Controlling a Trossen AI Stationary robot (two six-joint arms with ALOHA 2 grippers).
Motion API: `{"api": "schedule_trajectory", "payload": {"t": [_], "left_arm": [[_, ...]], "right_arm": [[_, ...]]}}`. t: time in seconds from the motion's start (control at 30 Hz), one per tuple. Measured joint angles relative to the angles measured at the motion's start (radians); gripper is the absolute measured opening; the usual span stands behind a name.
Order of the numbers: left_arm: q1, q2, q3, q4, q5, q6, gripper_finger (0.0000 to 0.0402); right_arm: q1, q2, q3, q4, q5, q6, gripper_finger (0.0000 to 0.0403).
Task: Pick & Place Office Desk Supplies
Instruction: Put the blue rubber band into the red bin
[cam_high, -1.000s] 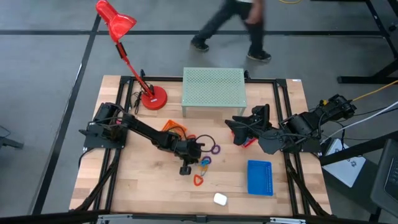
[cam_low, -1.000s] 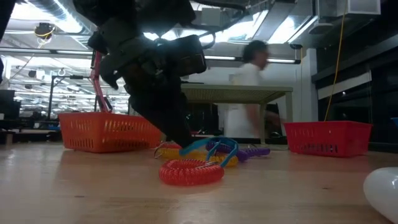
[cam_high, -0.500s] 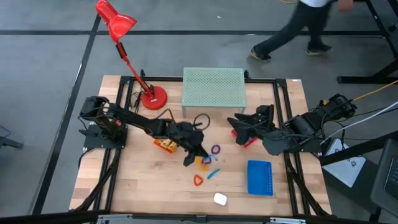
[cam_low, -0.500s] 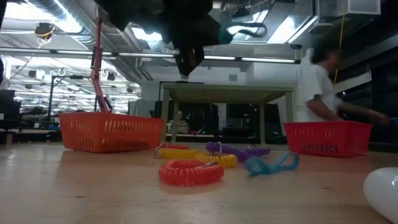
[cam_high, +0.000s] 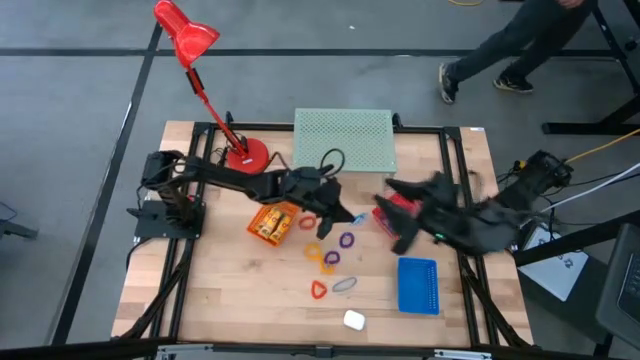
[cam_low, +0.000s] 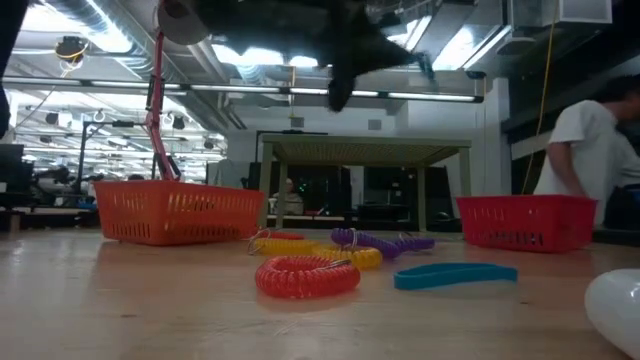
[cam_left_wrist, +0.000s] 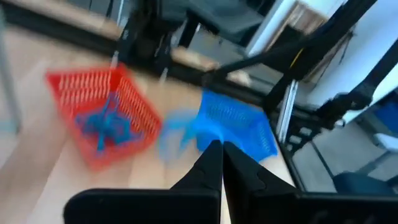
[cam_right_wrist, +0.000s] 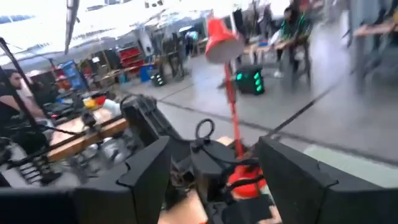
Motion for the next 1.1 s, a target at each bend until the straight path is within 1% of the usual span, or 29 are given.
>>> {"api": "schedule_trajectory", "payload": {"t": [0.03, 0.17, 0.3, 0.4, 0.47, 0.5, 0.53, 0.57, 0.6, 0.63, 0.67, 0.7, 0.73, 0.8, 0.83, 0.87, 0.9, 0.93, 1.03, 1.1], "left_arm": [[0.004, 0.017, 0.034, -0.010, 0.005, 0.010, 0.0002], [0.004, 0.102, 0.167, -0.072, 0.039, 0.055, 0.0002], [0.004, 0.188, 0.273, -0.102, 0.104, 0.072, 0.0003], [0.004, 0.245, 0.331, -0.117, 0.108, 0.063, 0.0002], [0.008, 0.276, 0.361, -0.133, 0.123, 0.055, 0.0002], [0.012, 0.299, 0.380, -0.129, 0.131, 0.047, 0.0003], [0.016, 0.315, 0.399, -0.125, 0.139, 0.037, 0.0003], [0.020, 0.329, 0.413, -0.130, 0.153, 0.026, 0.0003], [0.022, 0.342, 0.427, -0.132, 0.157, 0.017, 0.0003], [0.024, 0.356, 0.443, -0.130, 0.155, 0.013, 0.0002], [0.024, 0.368, 0.458, -0.129, 0.153, 0.010, 0.0002], [0.028, 0.378, 0.471, -0.130, 0.153, 0.008, 0.0002], [0.030, 0.386, 0.484, -0.131, 0.153, 0.000, 0.0003], [0.036, 0.409, 0.514, -0.127, 0.153, -0.001, 0.0003], [0.039, 0.414, 0.521, -0.129, 0.156, -0.001, 0.0002], [0.043, 0.420, 0.530, -0.135, 0.157, -0.002, 0.0002], [0.048, 0.433, 0.545, -0.129, 0.157, -0.002, 0.0002], [0.053, 0.441, 0.557, -0.137, 0.158, -0.005, 0.0002], [0.064, 0.467, 0.604, -0.202, 0.154, 0.011, 0.0003], [0.069, 0.482, 0.633, -0.246, 0.152, 0.024, 0.0002]], "right_arm": [[0.022, -0.018, 0.000, -0.016, 0.029, -0.011, 0.0243], [0.099, -0.096, -0.025, -0.128, 0.037, 0.065, 0.0243], [0.197, -0.171, -0.109, -0.146, 0.087, 0.080, 0.0243], [0.249, -0.235, -0.177, -0.062, 0.122, 0.062, 0.0243], [0.262, -0.257, -0.222, 0.066, 0.096, -0.024, 0.0243], [0.262, -0.262, -0.244, 0.168, 0.053, -0.105, 0.0243], [0.257, -0.264, -0.267, 0.304, -0.019, -0.225, 0.0243], [0.249, -0.264, -0.288, 0.476, -0.139, -0.368, 0.0243], [0.243, -0.265, -0.311, 0.654, -0.308, -0.518, 0.0243], [0.239, -0.267, -0.333, 0.790, -0.475, -0.655, 0.0243], [0.239, -0.269, -0.354, 0.874, -0.588, -0.745, 0.0243], [0.239, -0.274, -0.371, 0.901, -0.594, -0.781, 0.0243], [0.245, -0.285, -0.386, 0.881, -0.503, -0.774, 0.0243], [0.267, -0.304, -0.423, 0.799, -0.225, -0.694, 0.0243], [0.285, -0.321, -0.446, 0.773, -0.152, -0.664, 0.0243], [0.303, -0.342, -0.476, 0.767, -0.115, -0.645, 0.0243], [0.320, -0.366, -0.503, 0.770, -0.122, -0.630, 0.0243], [0.332, -0.390, -0.531, 0.783, -0.158, -0.618, 0.0243], [0.345, -0.465, -0.608, 0.826, -0.313, -0.597, 0.0243], [0.341, -0.498, -0.645, 0.839, -0.344, -0.577, 0.0243]]}}
